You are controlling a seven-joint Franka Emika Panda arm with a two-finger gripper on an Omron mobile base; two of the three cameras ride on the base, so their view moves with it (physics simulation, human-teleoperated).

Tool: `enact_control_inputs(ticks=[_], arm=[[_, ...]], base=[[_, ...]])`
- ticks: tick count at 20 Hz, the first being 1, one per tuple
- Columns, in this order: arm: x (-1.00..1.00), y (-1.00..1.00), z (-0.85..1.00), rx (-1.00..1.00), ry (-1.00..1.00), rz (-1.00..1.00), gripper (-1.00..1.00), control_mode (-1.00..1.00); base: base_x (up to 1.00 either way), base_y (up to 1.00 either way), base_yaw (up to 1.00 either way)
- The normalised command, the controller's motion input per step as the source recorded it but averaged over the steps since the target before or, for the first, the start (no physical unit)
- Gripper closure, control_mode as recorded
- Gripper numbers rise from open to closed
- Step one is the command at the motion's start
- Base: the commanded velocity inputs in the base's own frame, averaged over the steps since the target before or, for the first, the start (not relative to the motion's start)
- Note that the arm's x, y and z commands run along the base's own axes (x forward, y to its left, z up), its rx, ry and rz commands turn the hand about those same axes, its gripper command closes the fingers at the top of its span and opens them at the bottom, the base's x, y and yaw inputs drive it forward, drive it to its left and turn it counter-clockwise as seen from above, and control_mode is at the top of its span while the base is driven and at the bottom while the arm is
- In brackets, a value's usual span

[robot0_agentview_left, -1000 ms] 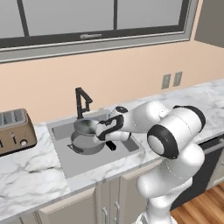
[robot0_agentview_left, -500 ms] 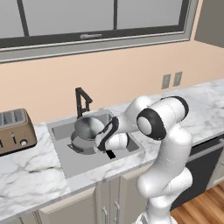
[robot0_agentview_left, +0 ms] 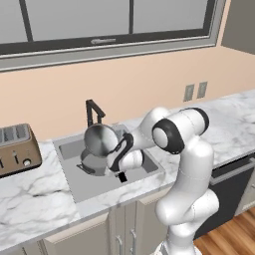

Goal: Move the pot and pan from the stove into the sink.

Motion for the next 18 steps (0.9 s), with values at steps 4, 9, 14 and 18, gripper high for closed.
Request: enact_control_inputs(ticks=[4,9,14,18], arm=[[0.0,0.0,0.03,0.0,0.01,0.0,-1.0,-1.0],[0.0,0.0,0.73,0.03,0.05,0.01,-1.0,-1.0],[-0.02,0.0,1.0,0.03,0.04,0.09,-1.0,-1.0],[-0.32,0.0,0.99,0.0,0.08,0.14,-1.0,-1.0]], base=[[0.0,0.0,0.0],[0.0,0.0,0.0],[0.0,0.0,0.0],[0.0,0.0,0.0]])
